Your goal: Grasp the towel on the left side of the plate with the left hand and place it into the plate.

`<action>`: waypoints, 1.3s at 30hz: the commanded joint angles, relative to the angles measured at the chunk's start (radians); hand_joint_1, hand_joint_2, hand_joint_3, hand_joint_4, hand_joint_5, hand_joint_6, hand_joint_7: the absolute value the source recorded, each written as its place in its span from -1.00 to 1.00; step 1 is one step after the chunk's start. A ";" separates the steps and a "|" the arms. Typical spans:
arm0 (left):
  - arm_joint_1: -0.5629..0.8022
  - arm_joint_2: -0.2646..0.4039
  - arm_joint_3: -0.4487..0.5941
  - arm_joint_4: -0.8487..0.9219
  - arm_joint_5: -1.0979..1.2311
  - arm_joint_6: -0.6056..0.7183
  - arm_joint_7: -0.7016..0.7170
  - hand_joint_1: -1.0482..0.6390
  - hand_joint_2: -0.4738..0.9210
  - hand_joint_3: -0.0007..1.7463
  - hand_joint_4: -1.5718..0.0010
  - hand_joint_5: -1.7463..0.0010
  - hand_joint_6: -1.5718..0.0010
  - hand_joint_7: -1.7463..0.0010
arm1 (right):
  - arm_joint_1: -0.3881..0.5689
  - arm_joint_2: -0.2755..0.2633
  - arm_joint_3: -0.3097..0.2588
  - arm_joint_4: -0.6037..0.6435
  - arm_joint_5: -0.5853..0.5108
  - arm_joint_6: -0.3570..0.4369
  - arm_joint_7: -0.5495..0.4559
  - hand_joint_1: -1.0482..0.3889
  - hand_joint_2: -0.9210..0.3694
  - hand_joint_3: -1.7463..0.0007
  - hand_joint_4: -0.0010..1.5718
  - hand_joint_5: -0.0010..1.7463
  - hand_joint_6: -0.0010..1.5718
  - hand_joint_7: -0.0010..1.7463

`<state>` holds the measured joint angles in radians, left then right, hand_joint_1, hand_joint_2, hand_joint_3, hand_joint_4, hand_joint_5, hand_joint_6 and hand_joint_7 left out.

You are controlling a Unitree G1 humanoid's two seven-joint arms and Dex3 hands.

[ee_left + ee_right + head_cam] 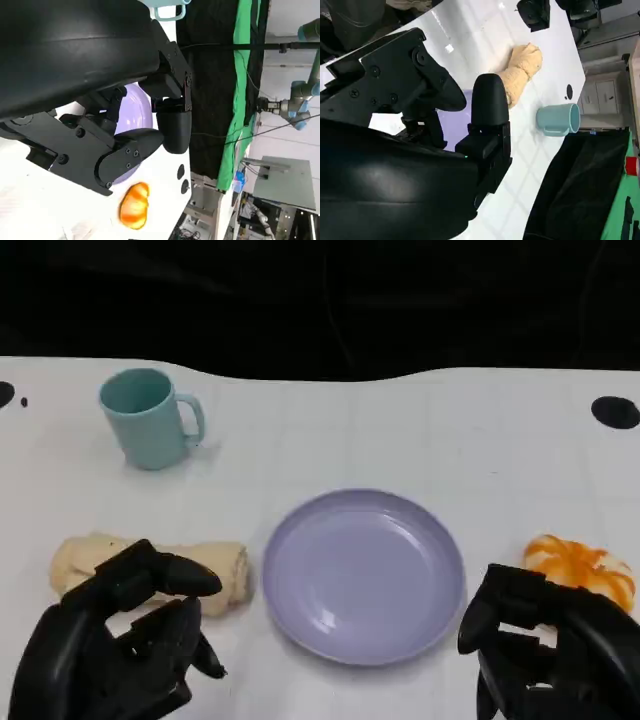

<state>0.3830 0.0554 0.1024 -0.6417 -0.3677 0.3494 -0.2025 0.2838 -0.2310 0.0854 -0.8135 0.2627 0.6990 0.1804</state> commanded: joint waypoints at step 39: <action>-0.045 0.144 0.008 0.135 0.457 -0.431 0.035 -0.23 0.98 -0.97 0.55 0.45 0.42 1.00 | -0.003 0.002 0.016 -0.037 0.001 0.030 -0.020 0.38 -0.38 -0.47 -0.07 1.00 -0.20 0.83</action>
<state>0.3546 0.1653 0.1141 -0.5027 0.0254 -0.0634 -0.1796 0.2834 -0.2283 0.1107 -0.8362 0.2568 0.7202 0.1650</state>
